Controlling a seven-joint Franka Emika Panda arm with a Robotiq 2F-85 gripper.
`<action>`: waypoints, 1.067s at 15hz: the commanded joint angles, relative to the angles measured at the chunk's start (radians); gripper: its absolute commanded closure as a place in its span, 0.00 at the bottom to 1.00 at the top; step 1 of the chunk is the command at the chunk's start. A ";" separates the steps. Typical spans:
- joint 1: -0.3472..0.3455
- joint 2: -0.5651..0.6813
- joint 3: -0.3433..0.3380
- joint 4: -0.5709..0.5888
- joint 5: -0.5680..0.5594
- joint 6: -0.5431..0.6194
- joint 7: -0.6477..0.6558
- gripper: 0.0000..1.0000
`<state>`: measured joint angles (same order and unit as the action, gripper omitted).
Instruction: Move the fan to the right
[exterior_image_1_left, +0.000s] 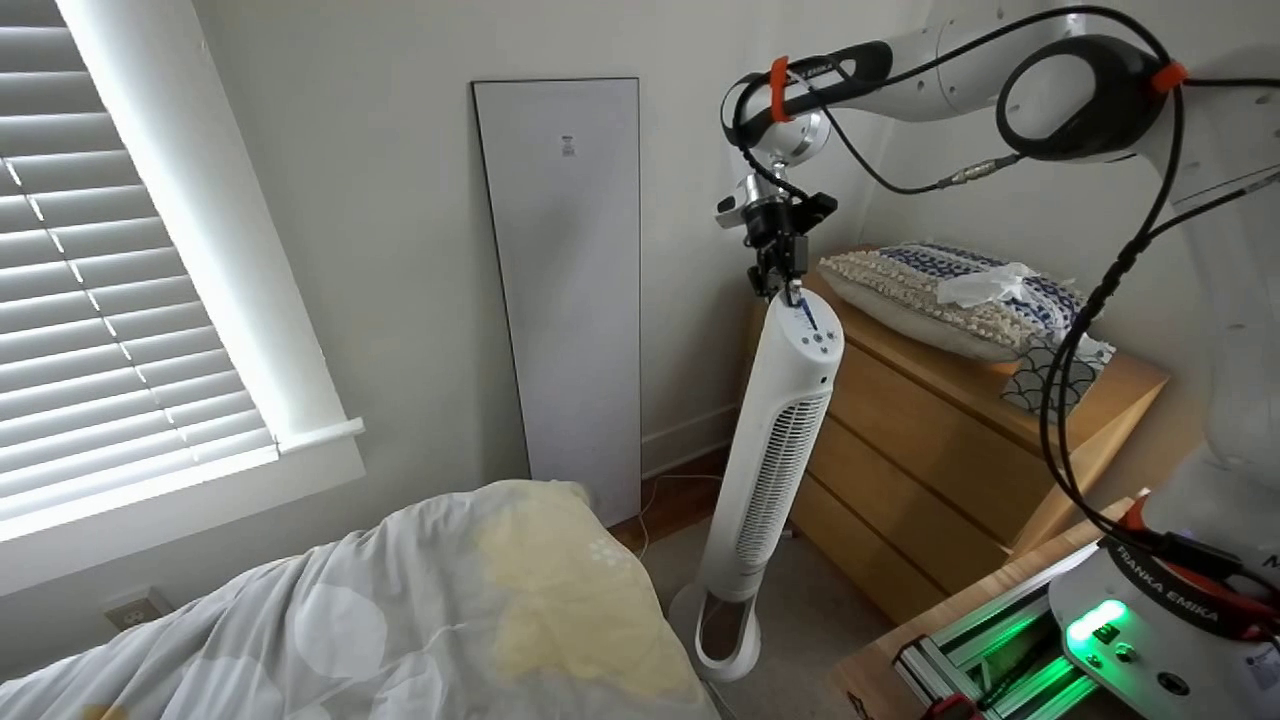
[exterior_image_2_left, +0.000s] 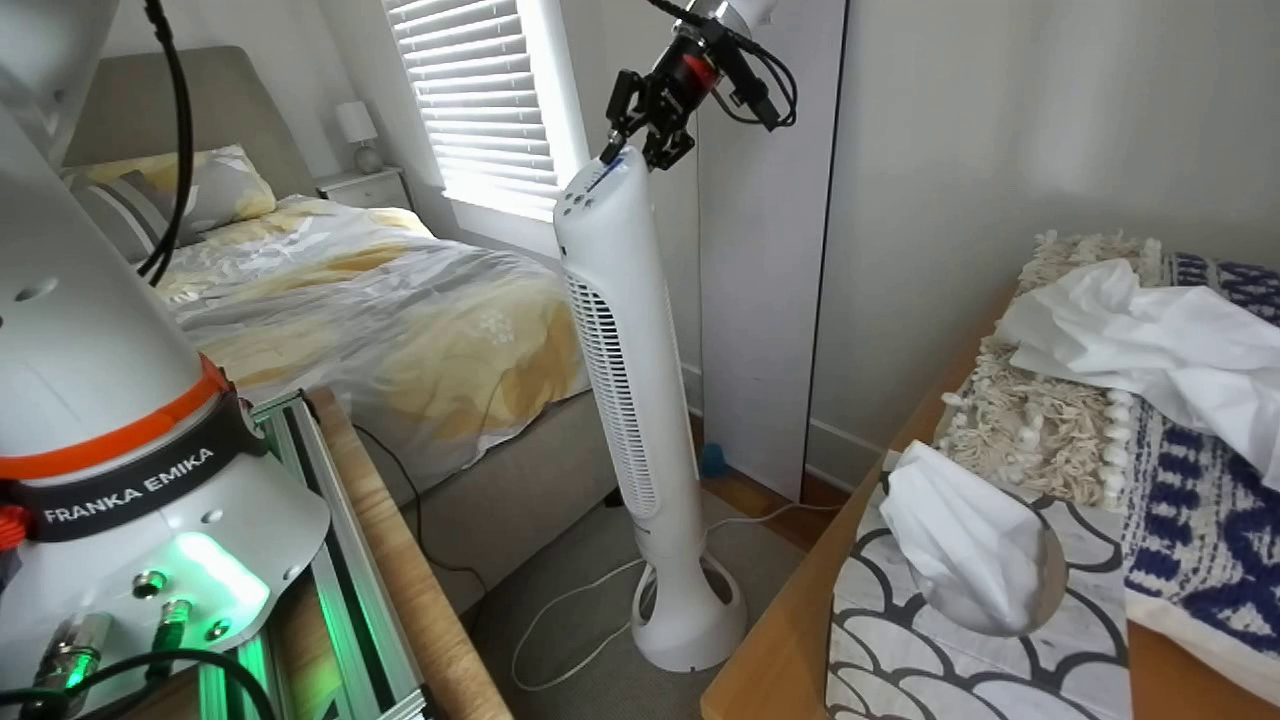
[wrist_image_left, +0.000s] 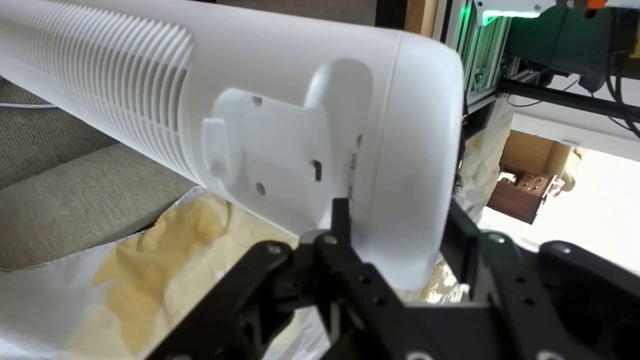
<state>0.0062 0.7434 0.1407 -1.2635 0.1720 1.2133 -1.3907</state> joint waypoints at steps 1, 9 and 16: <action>-0.022 -0.005 0.028 0.090 0.064 -0.161 0.056 0.80; -0.053 0.038 0.040 0.169 0.169 -0.281 0.126 0.84; -0.075 0.060 0.040 0.227 0.230 -0.320 0.217 0.85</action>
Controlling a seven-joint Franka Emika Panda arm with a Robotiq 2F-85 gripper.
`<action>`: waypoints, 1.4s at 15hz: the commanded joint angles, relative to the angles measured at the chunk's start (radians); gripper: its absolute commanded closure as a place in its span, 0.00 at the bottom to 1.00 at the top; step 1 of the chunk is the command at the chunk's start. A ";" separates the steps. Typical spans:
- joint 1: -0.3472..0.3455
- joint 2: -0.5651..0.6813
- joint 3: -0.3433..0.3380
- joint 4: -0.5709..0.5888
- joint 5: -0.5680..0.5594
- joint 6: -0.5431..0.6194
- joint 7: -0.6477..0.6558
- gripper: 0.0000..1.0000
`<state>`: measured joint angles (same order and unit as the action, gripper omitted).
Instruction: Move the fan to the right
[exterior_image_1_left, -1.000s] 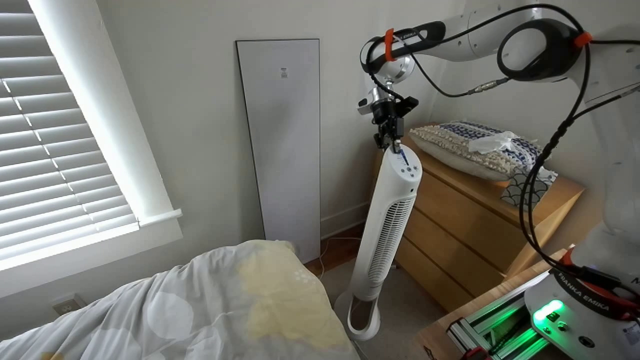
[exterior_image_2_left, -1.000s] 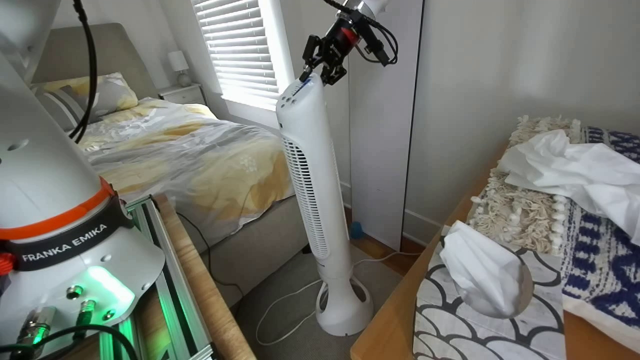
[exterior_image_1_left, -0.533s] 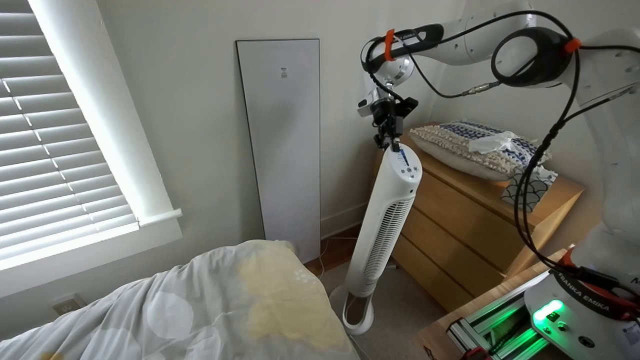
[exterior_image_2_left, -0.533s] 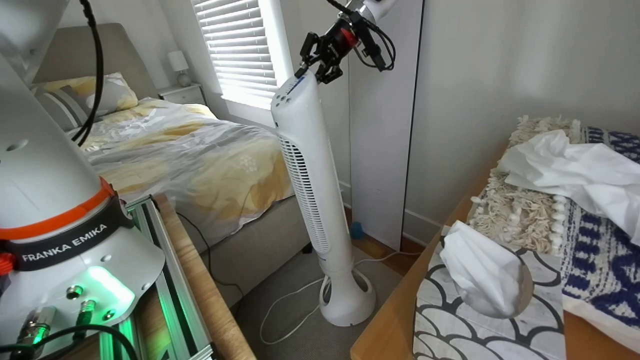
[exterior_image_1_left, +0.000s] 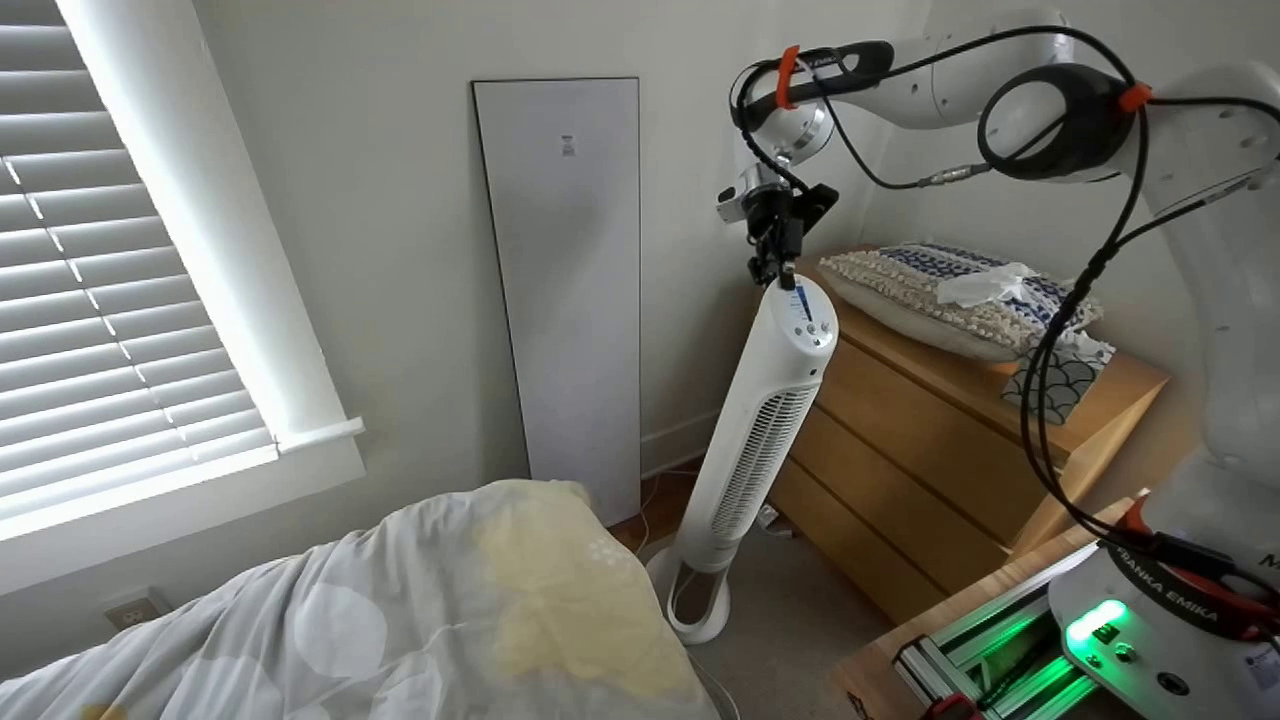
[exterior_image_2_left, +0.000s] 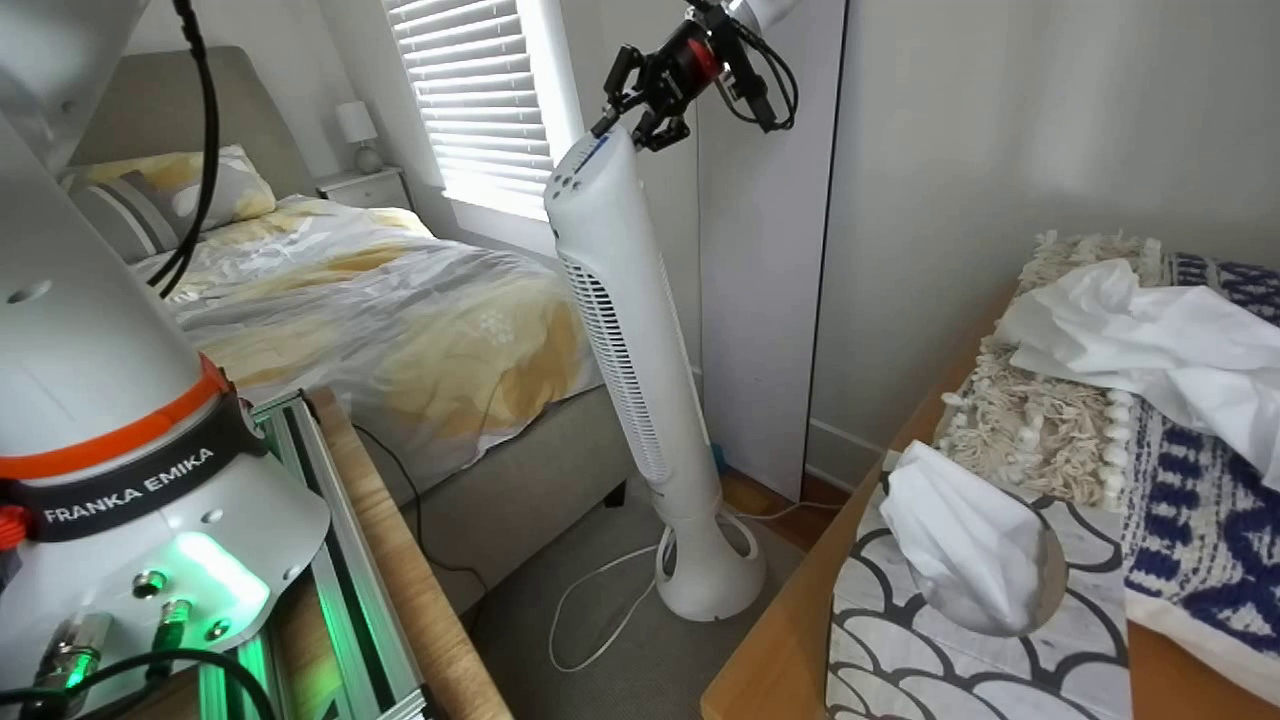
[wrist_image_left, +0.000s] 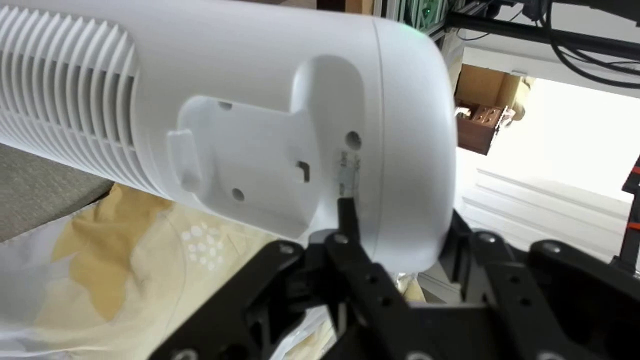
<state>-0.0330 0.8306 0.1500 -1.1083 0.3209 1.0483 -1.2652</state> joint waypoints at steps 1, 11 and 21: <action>-0.039 -0.022 0.031 0.079 0.088 -0.160 0.104 0.85; -0.132 0.000 0.026 0.121 0.190 -0.139 0.225 0.85; -0.215 0.067 0.034 0.188 0.295 0.049 0.342 0.85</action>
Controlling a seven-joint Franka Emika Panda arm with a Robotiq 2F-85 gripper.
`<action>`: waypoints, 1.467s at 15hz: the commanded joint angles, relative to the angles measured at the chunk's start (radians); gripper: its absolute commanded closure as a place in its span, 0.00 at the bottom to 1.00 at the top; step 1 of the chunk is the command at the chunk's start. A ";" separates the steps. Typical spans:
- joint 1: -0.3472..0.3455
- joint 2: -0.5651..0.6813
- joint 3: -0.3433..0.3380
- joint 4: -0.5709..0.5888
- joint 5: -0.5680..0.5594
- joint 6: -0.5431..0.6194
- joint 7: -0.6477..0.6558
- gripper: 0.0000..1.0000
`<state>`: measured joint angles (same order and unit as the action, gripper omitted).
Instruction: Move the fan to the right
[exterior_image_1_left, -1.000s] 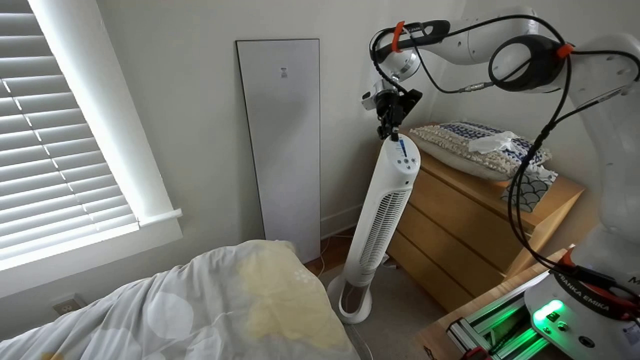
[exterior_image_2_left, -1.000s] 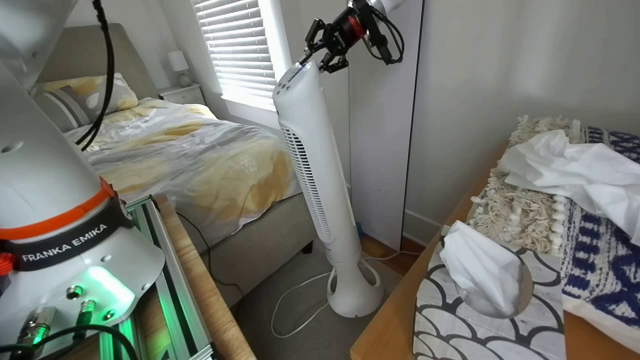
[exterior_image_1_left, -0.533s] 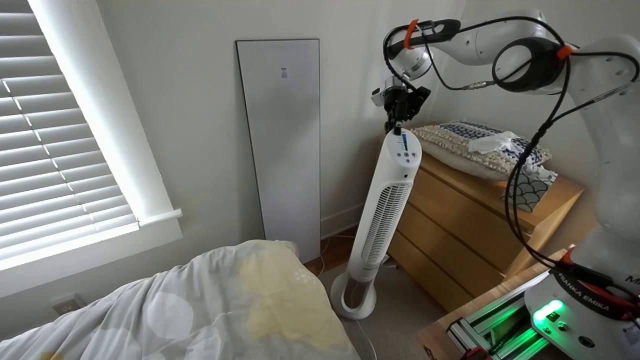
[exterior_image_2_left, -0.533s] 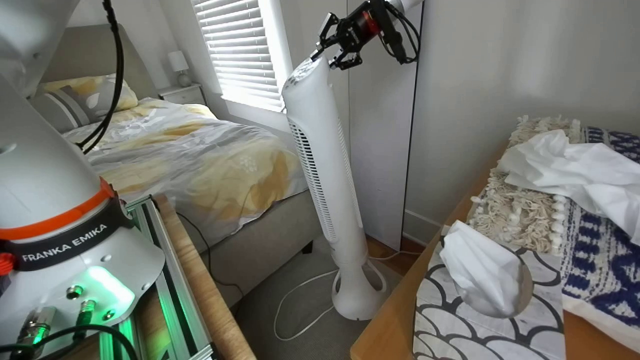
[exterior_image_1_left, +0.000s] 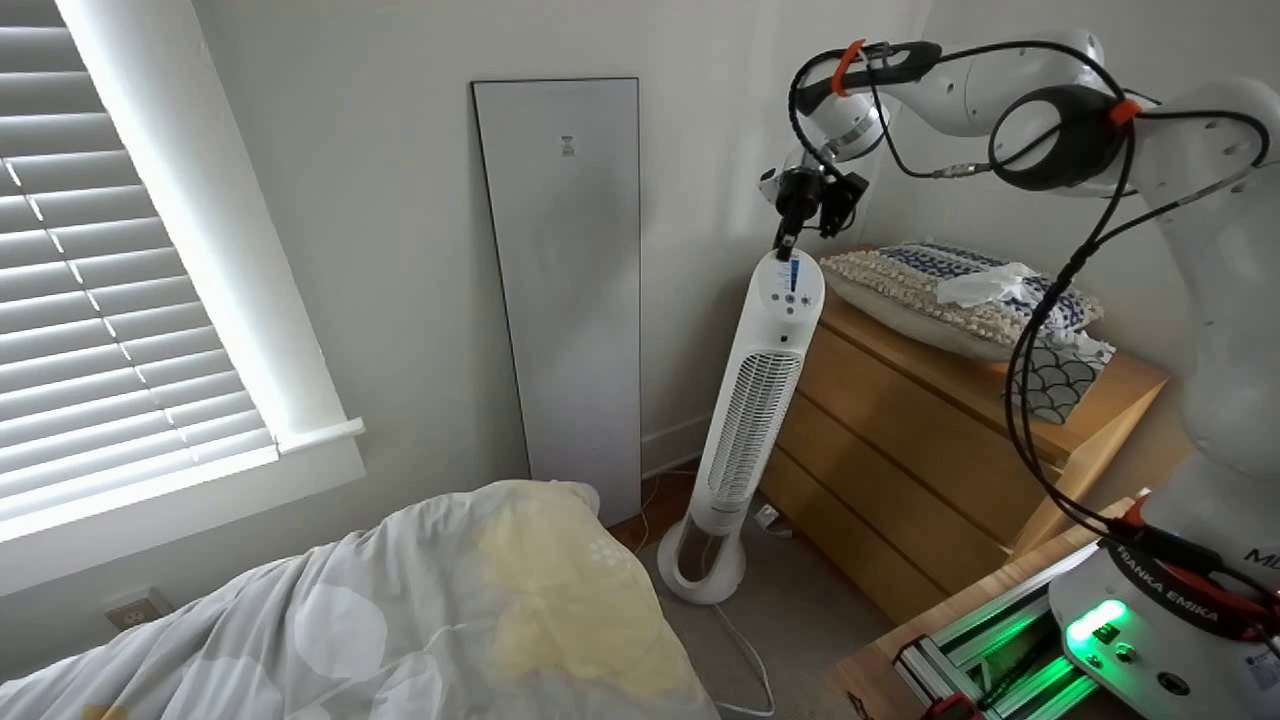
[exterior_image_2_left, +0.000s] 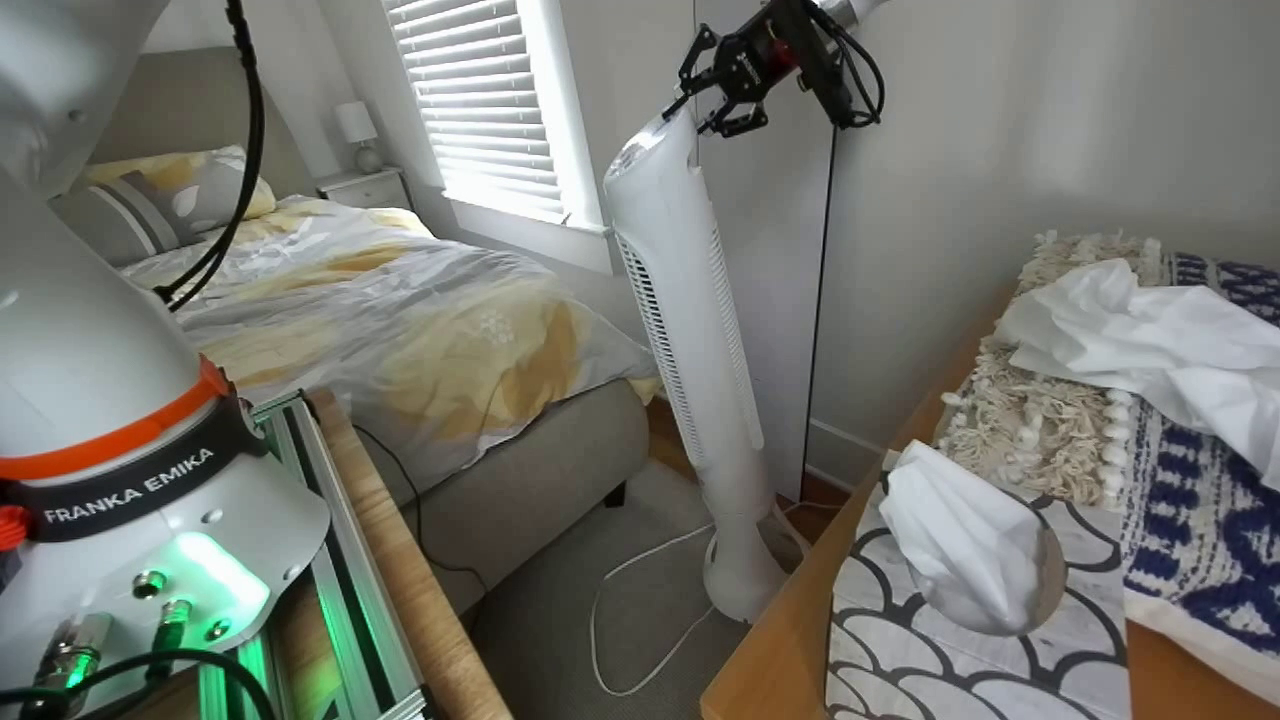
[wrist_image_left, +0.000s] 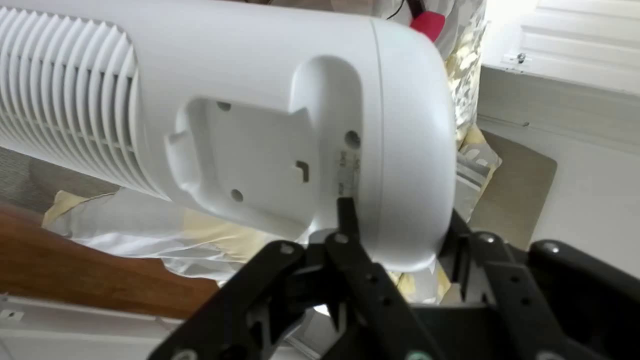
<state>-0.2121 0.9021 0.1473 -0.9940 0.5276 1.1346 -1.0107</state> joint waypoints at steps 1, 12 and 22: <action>-0.042 0.004 0.038 0.076 0.094 -0.009 0.099 0.85; -0.090 0.066 0.030 0.144 0.119 0.146 0.148 0.85; -0.040 0.047 -0.018 0.169 -0.009 0.277 0.110 0.00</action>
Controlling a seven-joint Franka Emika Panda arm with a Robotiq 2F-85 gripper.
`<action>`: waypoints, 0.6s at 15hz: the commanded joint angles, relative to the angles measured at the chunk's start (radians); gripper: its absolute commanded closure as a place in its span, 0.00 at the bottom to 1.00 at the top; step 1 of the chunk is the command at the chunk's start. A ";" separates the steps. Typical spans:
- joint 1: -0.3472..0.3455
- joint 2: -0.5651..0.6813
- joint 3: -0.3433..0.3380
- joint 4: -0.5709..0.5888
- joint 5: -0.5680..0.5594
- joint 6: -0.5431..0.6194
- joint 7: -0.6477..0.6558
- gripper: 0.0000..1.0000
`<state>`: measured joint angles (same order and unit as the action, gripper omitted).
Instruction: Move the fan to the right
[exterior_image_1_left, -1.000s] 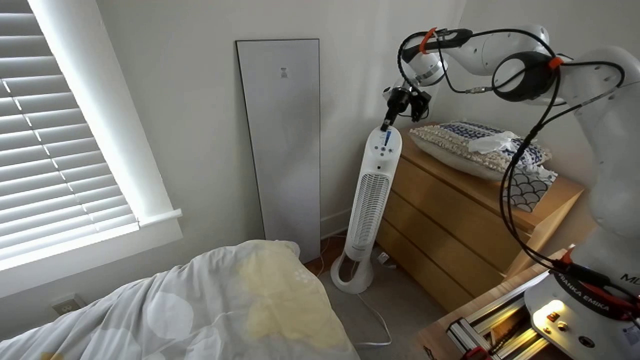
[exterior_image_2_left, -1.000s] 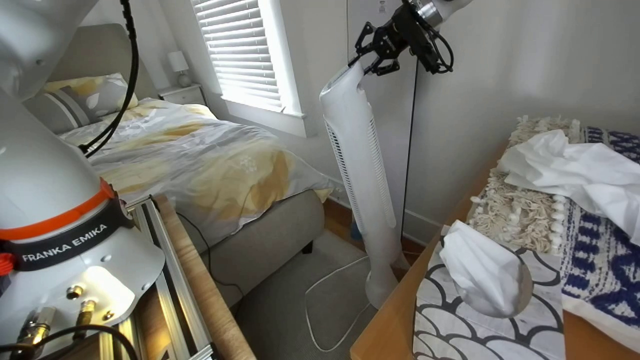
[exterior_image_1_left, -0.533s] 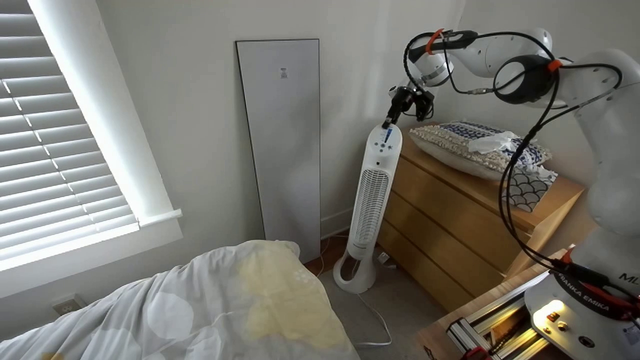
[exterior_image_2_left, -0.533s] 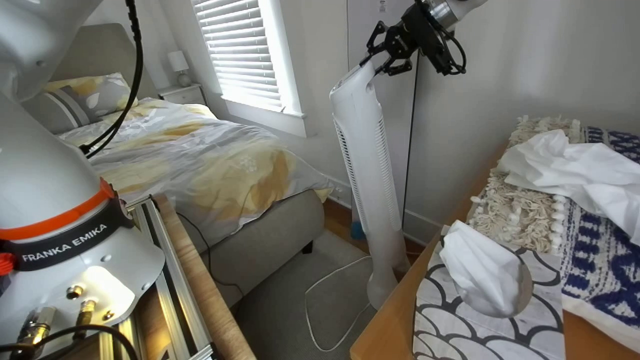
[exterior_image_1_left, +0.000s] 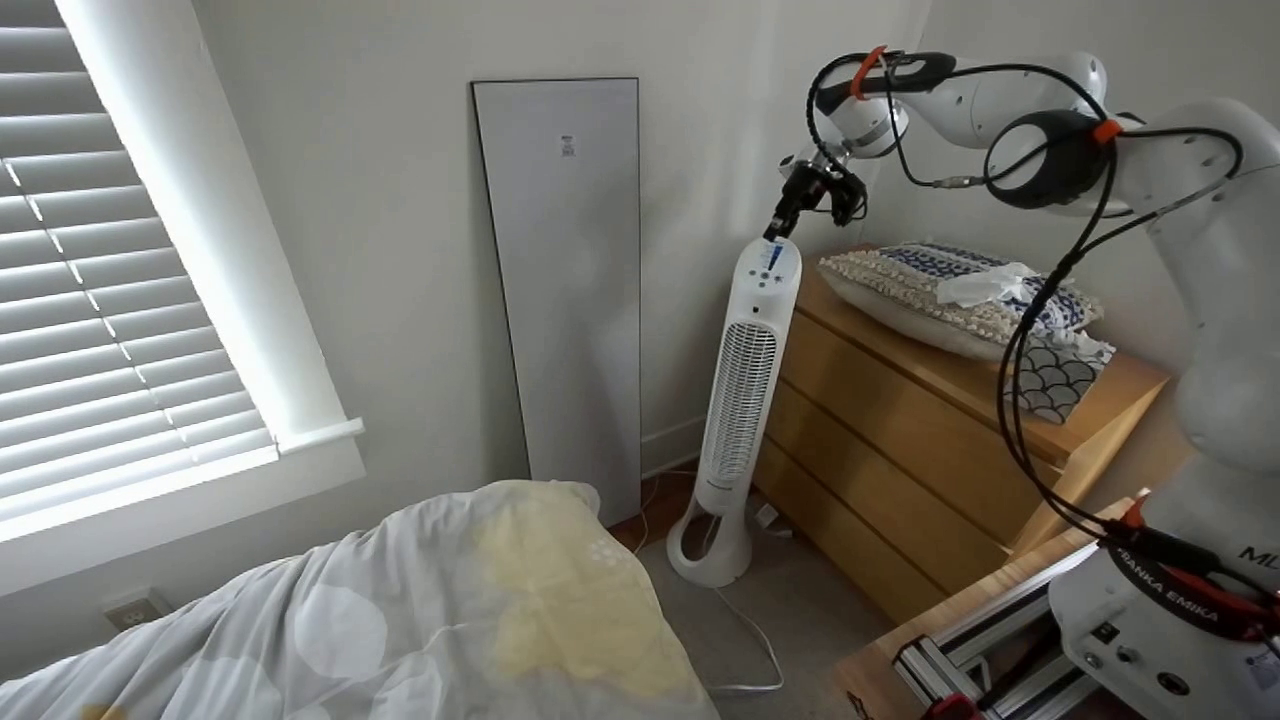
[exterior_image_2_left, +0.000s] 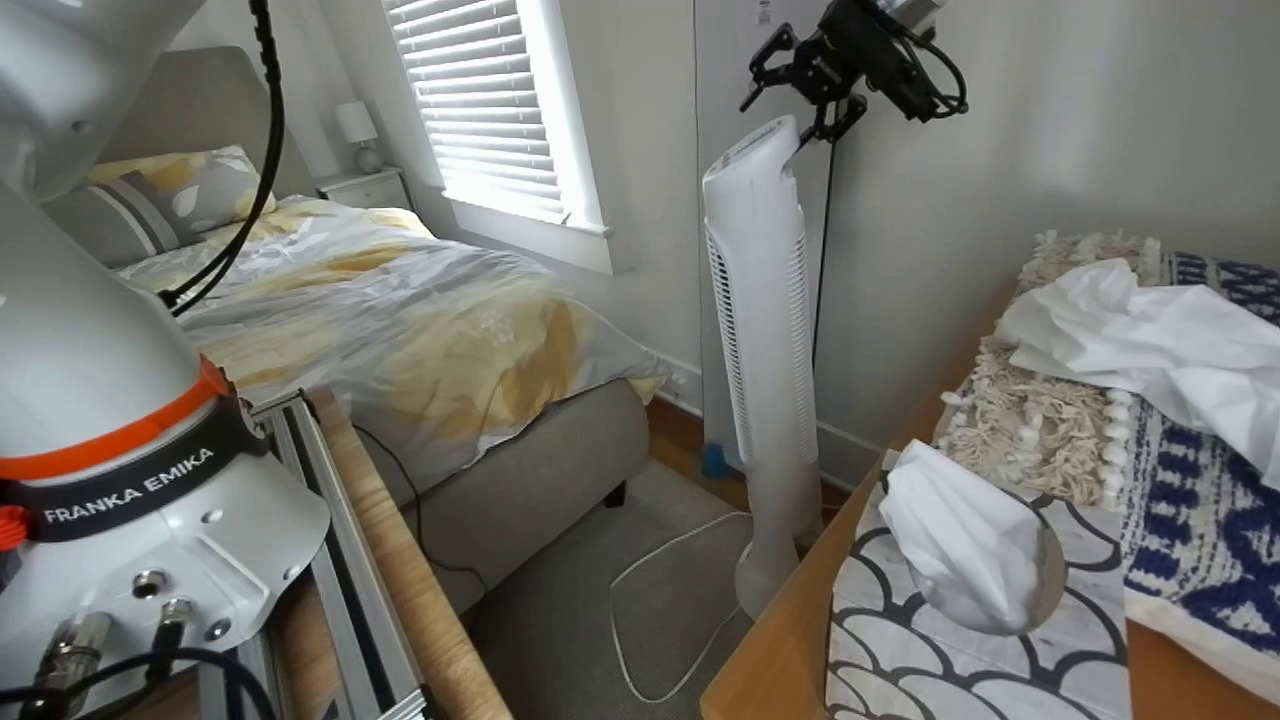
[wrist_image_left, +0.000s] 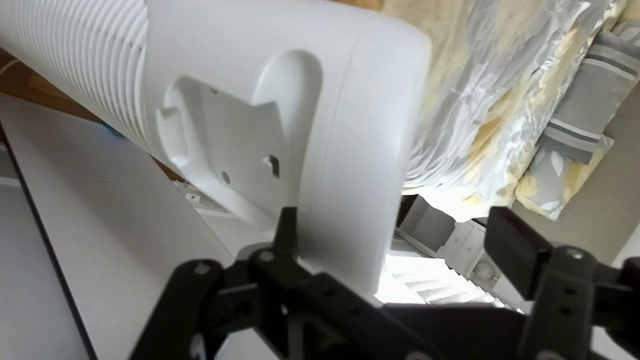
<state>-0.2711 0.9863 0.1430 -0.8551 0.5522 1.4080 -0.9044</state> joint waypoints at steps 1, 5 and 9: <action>0.030 -0.044 -0.026 0.036 -0.062 0.024 0.003 0.00; 0.077 -0.088 -0.068 0.042 -0.166 0.123 0.015 0.00; 0.154 -0.167 -0.123 0.007 -0.296 0.194 0.028 0.00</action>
<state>-0.1793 0.8839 0.0687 -0.7970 0.3446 1.5557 -0.9007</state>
